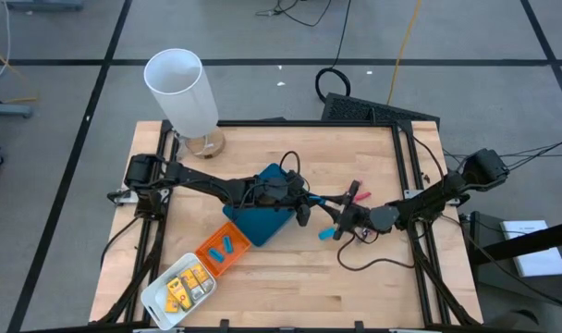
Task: Pick & Place School Supplies
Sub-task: Put the blue eraser into the orange bin
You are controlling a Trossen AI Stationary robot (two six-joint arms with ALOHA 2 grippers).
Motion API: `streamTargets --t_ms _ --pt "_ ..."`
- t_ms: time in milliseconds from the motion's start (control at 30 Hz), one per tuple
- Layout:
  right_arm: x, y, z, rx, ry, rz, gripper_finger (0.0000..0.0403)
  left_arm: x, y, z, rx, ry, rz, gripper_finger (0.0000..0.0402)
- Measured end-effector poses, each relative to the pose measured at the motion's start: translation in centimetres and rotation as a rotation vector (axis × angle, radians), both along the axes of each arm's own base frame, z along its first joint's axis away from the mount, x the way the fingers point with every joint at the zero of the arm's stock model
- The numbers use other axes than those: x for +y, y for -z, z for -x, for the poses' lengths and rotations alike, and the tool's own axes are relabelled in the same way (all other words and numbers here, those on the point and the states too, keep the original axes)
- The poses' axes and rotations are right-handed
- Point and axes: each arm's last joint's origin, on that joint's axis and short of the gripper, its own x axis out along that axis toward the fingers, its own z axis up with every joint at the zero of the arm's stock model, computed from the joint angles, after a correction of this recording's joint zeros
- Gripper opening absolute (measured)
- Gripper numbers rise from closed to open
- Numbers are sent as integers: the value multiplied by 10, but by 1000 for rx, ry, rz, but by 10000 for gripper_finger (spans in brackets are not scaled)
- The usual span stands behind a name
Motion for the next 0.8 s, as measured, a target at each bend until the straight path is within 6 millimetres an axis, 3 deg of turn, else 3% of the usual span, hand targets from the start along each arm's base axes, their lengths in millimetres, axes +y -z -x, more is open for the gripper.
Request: streamTargets --t_ms 167,533,667,800 --pt "0 0 0 -56 11 -126 110 1 0 0 -3 2 1 56" --pt "-4 -24 17 -184 51 -395 243 3 -12 5 3 42 -65 38" --pt "-10 -32 31 -175 67 -473 262 0 -20 13 33 68 -102 55" --pt "-14 -37 44 -161 79 -523 263 -15 -29 23 86 76 -190 53"
